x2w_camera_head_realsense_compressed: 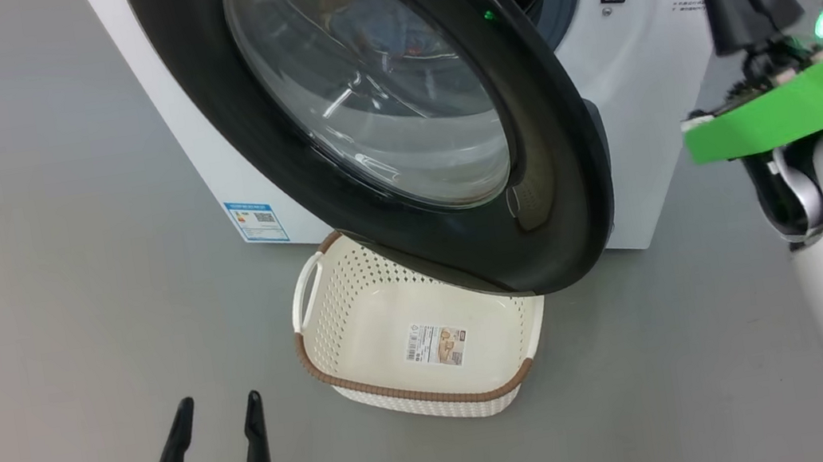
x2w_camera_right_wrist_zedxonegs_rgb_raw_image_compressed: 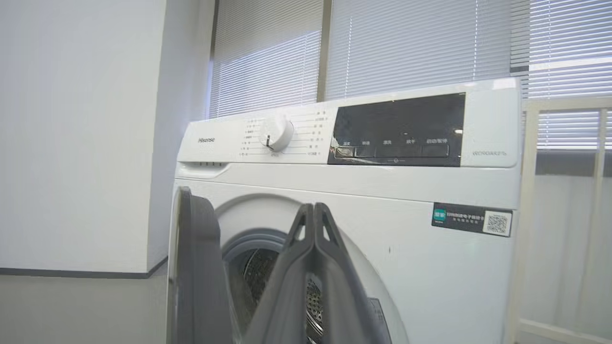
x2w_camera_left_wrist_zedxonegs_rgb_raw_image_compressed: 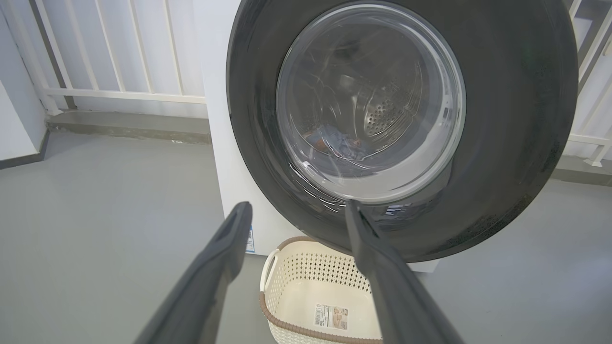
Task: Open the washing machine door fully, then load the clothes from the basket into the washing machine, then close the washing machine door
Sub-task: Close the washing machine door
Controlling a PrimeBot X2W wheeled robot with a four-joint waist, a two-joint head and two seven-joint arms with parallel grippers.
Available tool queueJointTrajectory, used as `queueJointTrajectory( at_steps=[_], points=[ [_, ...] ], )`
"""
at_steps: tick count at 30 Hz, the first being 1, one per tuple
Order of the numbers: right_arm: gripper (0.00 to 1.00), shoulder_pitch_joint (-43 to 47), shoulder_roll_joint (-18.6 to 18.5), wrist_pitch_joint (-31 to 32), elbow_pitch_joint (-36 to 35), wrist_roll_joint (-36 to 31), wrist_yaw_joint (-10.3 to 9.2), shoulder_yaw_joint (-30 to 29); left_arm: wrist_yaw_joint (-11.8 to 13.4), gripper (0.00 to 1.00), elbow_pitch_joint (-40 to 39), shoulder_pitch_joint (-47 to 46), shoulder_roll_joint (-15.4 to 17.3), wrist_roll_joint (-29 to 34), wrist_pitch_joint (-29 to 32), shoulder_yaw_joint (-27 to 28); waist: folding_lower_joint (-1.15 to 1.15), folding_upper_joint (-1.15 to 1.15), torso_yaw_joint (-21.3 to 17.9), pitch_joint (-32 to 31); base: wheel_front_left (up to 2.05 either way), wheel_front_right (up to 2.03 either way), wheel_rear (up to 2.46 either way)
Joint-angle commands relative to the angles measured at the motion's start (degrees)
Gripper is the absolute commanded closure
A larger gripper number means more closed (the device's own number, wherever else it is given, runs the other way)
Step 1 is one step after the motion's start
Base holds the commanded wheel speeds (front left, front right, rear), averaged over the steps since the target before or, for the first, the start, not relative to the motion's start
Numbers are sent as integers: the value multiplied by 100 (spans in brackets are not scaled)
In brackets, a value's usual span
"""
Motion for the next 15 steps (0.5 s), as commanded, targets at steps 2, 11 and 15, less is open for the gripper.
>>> queueJointTrajectory(
  at_steps=[2,11,15],
  points=[
    [100,-130,57,57,-372,-27,35,277,43,0,-135,-225,96,16,-46,224,-1,0,-6,2,0,0,0],
    [100,474,109,884,-1538,134,35,1115,104,0,-192,-224,109,6,-55,217,-1,0,7,29,0,0,0],
    [100,936,74,1170,-1684,215,35,1387,116,0,-194,-234,110,-3,-72,209,-1,0,11,57,0,0,0]
  ],
)
